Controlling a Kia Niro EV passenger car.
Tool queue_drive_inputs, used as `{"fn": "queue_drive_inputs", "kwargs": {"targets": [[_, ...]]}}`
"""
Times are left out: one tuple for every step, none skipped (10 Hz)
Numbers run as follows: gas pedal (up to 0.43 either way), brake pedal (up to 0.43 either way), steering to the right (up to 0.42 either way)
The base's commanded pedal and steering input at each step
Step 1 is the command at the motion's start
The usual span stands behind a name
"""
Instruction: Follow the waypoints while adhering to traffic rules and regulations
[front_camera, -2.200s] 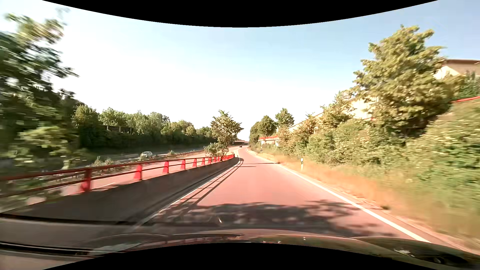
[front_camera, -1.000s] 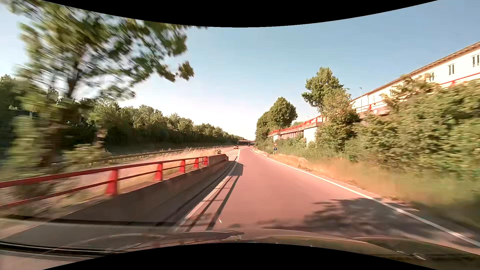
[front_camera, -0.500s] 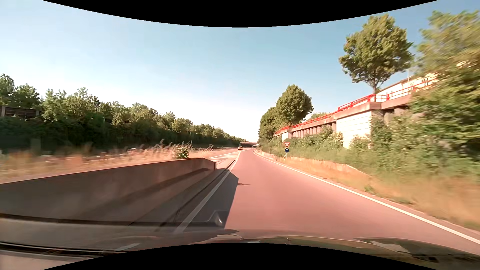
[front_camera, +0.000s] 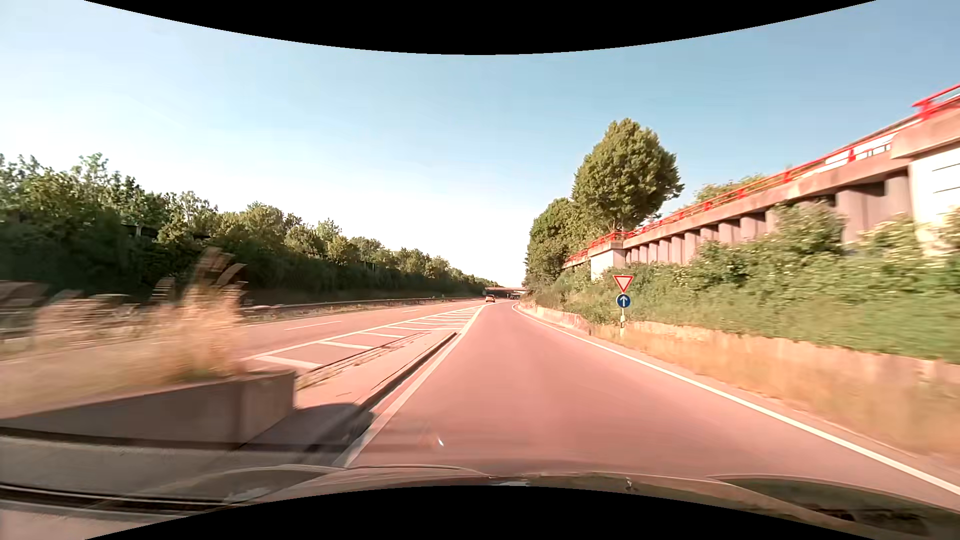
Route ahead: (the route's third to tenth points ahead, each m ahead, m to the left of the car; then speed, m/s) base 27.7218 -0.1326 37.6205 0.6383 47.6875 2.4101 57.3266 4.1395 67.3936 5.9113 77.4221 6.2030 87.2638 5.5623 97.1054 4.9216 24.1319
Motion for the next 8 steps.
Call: {"fn": "queue_drive_inputs", "kwargs": {"targets": [[0.409, 0.006, -0.009], [0.398, 0.006, -0.009], [0.398, 0.006, -0.008], [0.39, 0.006, -0.008], [0.378, 0.006, -0.008], [0.37, 0.006, -0.007], [0.37, 0.006, -0.007], [0.37, 0.006, -0.004]]}}
